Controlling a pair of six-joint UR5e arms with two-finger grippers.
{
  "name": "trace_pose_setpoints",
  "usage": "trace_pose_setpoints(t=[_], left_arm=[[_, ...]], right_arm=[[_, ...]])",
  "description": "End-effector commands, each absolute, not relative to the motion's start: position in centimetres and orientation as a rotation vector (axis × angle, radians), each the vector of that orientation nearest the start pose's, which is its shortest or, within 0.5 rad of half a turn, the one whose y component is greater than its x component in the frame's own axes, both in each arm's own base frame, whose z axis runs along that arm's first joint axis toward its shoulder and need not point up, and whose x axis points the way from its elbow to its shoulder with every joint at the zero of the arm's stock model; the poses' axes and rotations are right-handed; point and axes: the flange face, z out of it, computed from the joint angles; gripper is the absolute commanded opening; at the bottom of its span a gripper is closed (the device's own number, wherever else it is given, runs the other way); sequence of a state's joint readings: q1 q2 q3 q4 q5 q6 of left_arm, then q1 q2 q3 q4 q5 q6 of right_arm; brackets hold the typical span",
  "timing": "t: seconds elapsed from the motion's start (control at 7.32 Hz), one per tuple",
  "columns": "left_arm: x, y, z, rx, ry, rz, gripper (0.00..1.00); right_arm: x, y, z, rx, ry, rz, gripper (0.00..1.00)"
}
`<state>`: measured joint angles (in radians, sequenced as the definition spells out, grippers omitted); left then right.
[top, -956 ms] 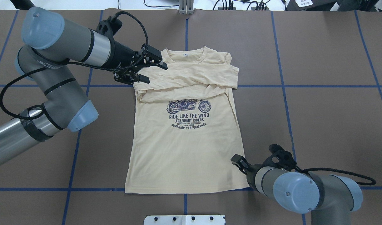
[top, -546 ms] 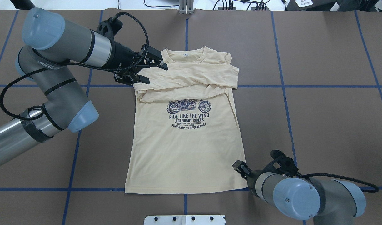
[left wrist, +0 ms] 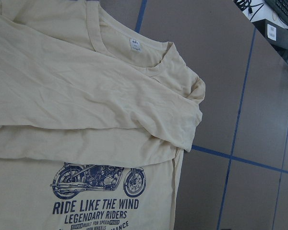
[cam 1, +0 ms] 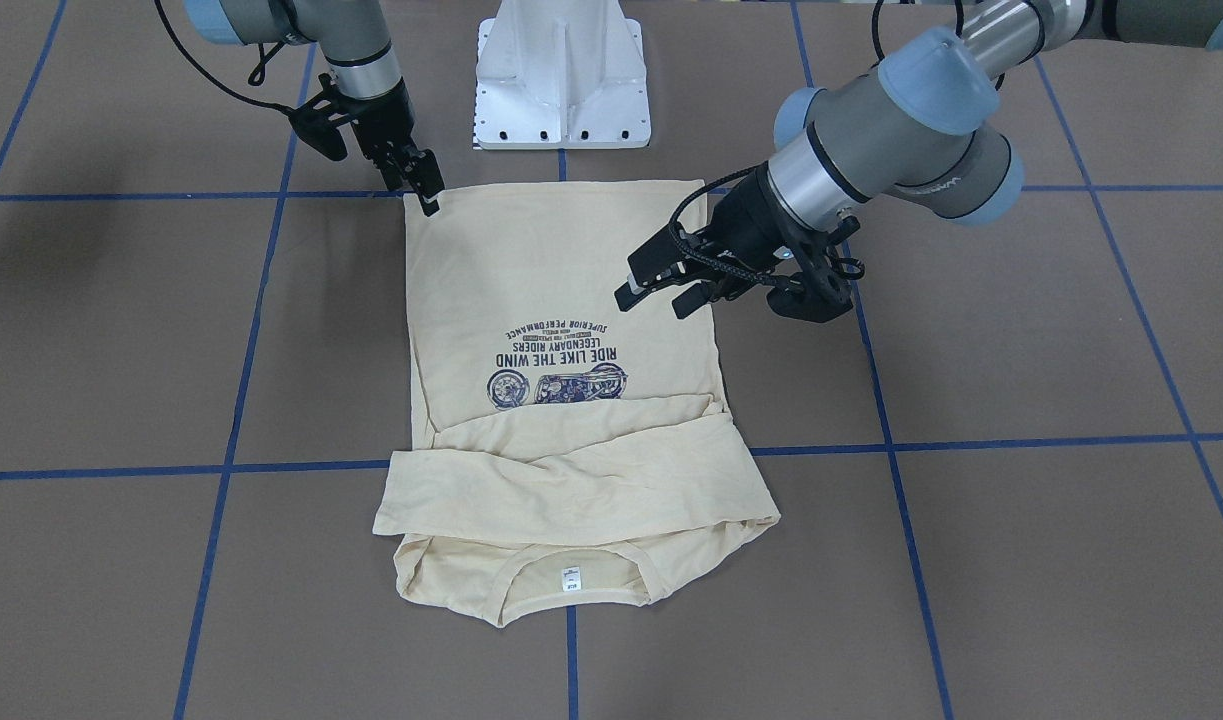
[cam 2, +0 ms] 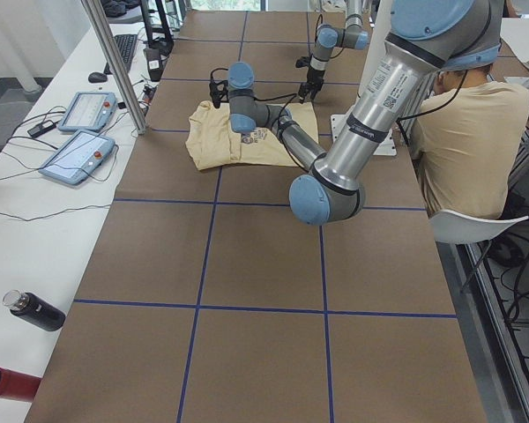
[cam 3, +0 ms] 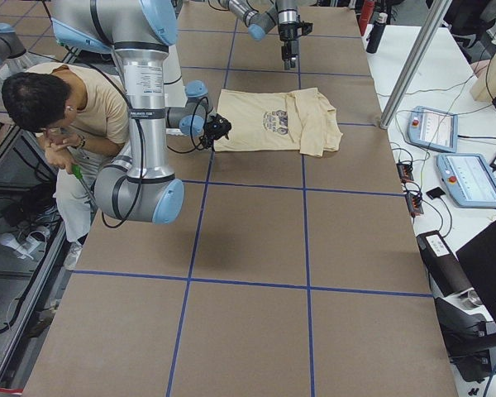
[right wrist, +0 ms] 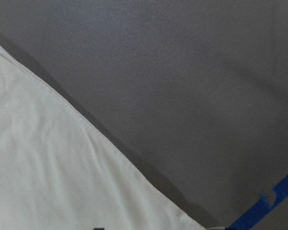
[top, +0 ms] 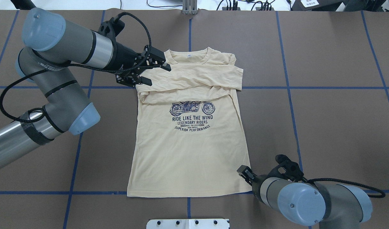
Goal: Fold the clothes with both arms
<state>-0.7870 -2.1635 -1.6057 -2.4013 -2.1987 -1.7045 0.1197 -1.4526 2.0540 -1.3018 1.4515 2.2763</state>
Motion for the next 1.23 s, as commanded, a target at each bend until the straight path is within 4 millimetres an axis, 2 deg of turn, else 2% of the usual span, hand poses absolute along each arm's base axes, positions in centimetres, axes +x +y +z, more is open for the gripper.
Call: trace_pose_setpoints(t=[0.0,0.27,0.41,0.55,0.68,0.82,0.96,1.09], left_arm=[[40.31,-51.03,19.39,-0.031,1.488,-0.287,0.88],[40.28,-51.00,19.32,-0.030,1.489,-0.287,0.90],[40.26,-51.11,19.23,-0.021,1.490,-0.294,0.90],[40.23,-51.18,19.32,-0.014,1.490,-0.301,0.90],[40.23,-51.18,19.32,-0.015,1.490,-0.302,0.90],[40.24,-51.21,19.34,-0.013,1.489,-0.303,0.90],[40.20,-51.17,19.26,-0.013,1.491,-0.302,0.90],[40.17,-51.14,19.21,-0.013,1.491,-0.302,0.90]], right_arm=[[-49.56,-20.27,35.60,-0.154,-0.876,0.817,0.85],[-49.47,-20.12,35.93,-0.165,-0.866,0.812,0.83],[-49.44,-20.08,35.87,-0.168,-0.867,0.811,0.76],[-49.48,-20.07,35.94,-0.169,-0.865,0.810,0.55],[-49.48,-20.07,35.94,-0.169,-0.865,0.810,0.49],[-49.45,-20.07,35.87,-0.170,-0.866,0.810,0.49],[-49.44,-20.07,35.87,-0.170,-0.866,0.810,0.34],[-49.41,-20.05,35.80,-0.171,-0.867,0.809,0.07]])
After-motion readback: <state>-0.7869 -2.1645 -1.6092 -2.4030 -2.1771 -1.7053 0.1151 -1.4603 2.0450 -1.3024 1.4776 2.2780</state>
